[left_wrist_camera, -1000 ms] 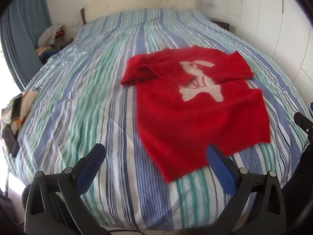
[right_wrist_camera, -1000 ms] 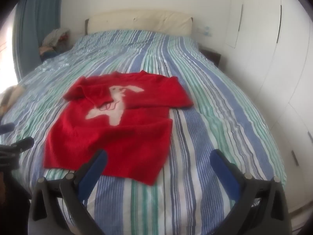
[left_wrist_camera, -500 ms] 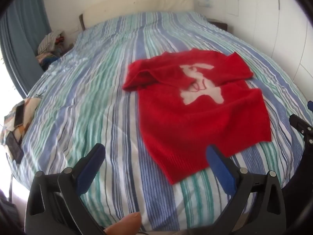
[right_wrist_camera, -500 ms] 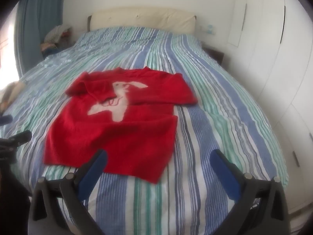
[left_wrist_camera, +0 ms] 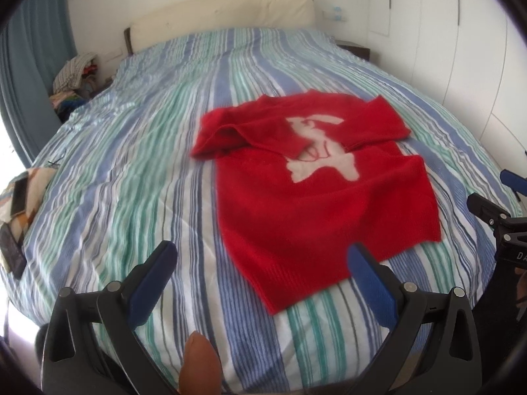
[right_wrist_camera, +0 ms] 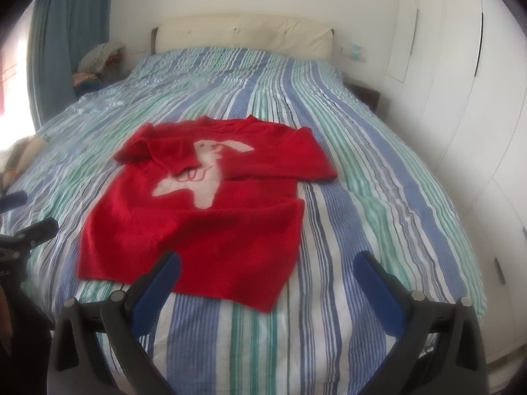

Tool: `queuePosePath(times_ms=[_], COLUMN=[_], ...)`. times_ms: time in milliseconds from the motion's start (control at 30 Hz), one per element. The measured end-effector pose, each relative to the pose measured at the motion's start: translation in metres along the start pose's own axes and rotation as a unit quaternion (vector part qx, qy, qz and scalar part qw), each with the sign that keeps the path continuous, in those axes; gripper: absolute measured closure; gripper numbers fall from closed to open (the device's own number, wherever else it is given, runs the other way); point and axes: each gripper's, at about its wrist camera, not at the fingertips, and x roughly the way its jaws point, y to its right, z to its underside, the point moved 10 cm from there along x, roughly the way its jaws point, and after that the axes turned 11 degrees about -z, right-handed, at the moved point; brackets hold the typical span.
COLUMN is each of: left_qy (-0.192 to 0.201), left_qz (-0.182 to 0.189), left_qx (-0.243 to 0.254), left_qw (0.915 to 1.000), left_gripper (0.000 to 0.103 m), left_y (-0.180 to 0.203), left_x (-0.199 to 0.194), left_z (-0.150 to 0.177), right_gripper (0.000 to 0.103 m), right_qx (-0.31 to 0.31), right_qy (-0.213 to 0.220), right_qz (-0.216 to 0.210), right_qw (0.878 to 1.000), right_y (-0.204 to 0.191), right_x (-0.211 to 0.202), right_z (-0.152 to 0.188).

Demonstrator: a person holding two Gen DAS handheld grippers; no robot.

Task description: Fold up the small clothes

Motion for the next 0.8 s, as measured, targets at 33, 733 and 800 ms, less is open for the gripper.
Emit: queuePosePath(times_ms=[33,733,800], left_qy=[-0.002,0.005,0.007], left_qz=[0.003,-0.01,-0.012], left_qx=[-0.002,-0.027,-0.029], left_qw=[1.0,0.9996,0.9995], left_gripper=[0.0,0.0,0.0], left_y=[0.0,-0.017,-0.018], left_x=[0.001,0.002,0.002], left_z=[0.001,0.002,0.002], right_gripper=[0.0,0.0,0.0], right_qx=[-0.001,-0.002,-0.001], right_qy=[-0.001,-0.006,-0.008], right_qz=[0.0,-0.007,-0.008], right_qw=[1.0,1.0,1.0], right_y=[-0.001,-0.012,-0.014], right_x=[0.001,0.009,0.01], right_z=[0.0,0.003,0.004])
